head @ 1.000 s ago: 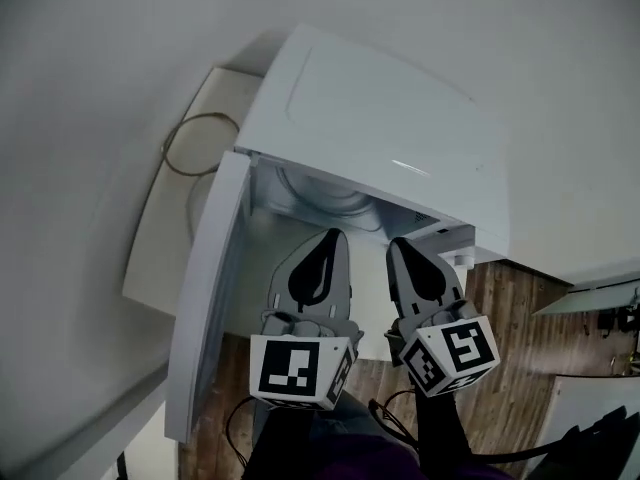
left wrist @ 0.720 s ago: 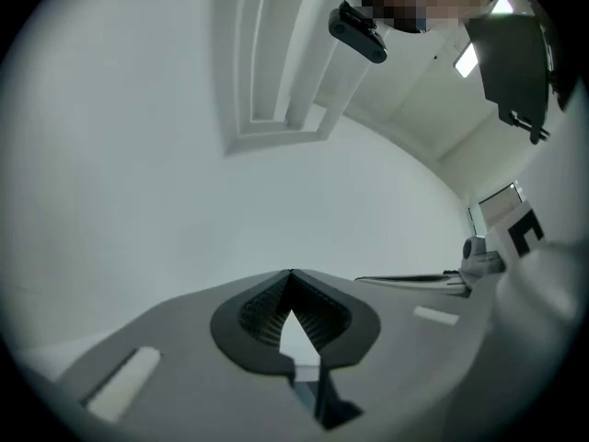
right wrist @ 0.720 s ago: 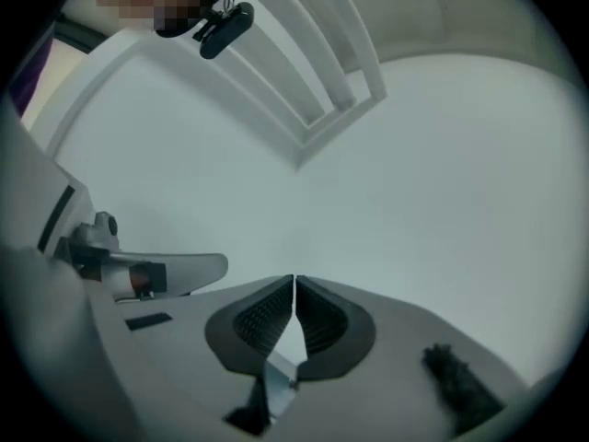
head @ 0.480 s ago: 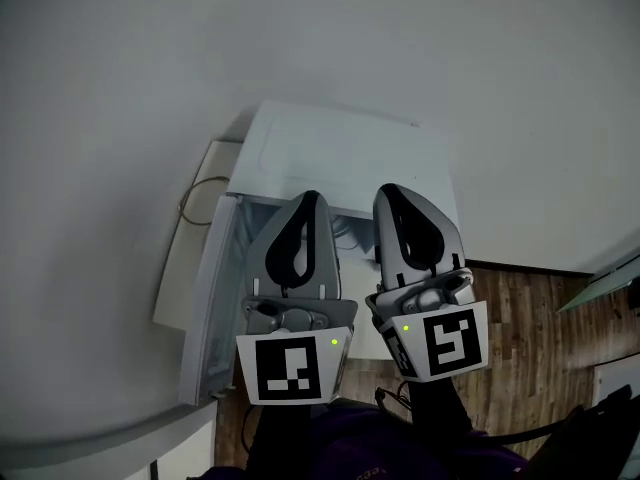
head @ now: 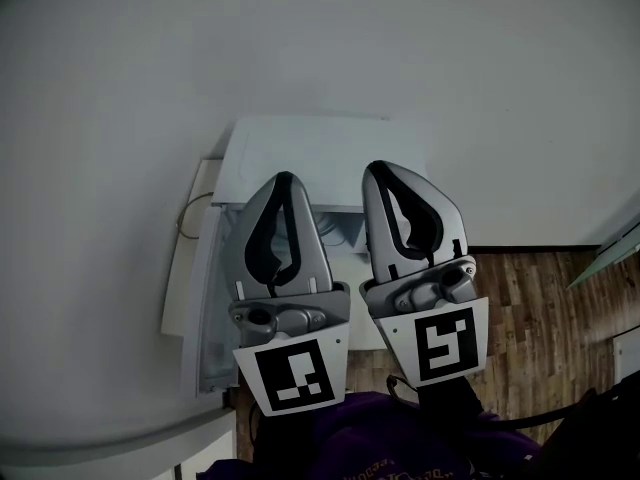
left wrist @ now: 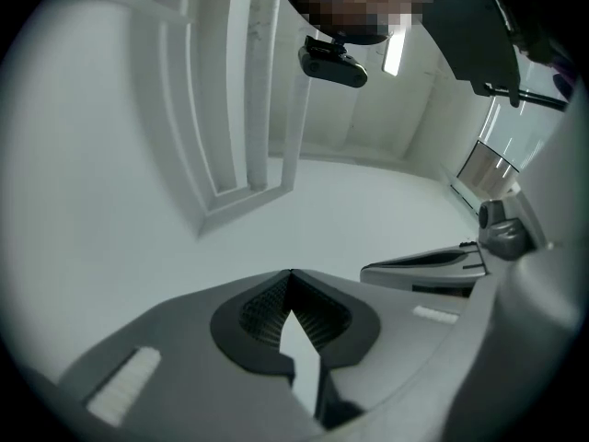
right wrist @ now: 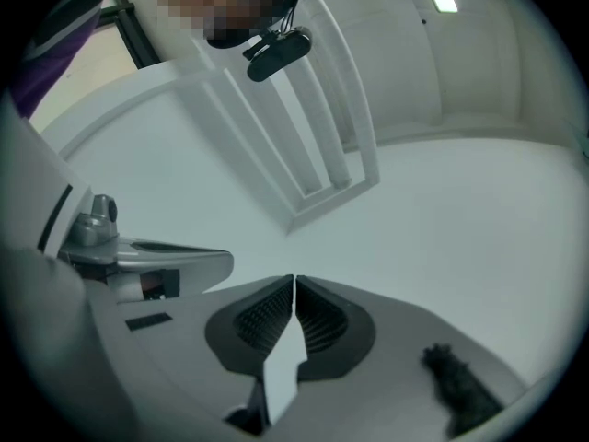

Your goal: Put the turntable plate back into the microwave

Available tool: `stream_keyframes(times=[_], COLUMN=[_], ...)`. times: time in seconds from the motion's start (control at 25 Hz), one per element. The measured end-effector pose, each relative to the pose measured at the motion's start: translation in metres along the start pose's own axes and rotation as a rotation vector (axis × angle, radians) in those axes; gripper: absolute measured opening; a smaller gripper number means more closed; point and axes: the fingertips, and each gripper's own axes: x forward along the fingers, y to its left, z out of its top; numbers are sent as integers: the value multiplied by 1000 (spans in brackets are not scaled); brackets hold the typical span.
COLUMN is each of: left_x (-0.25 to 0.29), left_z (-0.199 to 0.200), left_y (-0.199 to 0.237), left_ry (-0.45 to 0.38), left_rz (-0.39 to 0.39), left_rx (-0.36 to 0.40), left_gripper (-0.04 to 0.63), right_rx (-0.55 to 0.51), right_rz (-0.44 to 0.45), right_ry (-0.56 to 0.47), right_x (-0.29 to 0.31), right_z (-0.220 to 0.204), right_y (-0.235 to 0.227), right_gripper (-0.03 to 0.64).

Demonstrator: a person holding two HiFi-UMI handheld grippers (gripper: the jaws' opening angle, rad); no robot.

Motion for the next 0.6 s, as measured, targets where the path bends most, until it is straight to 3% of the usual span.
stream_keyframes(times=[0.6], left_x=[-3], left_z=[2], left_y=[-2], left_ry=[-26], left_rz=[27], left_rx=[16], left_gripper=[6], right_rx=[1], right_rz=[-11], right_ry=[-22], right_x=[-4], right_z=[2], right_y=[2], right_gripper=[11])
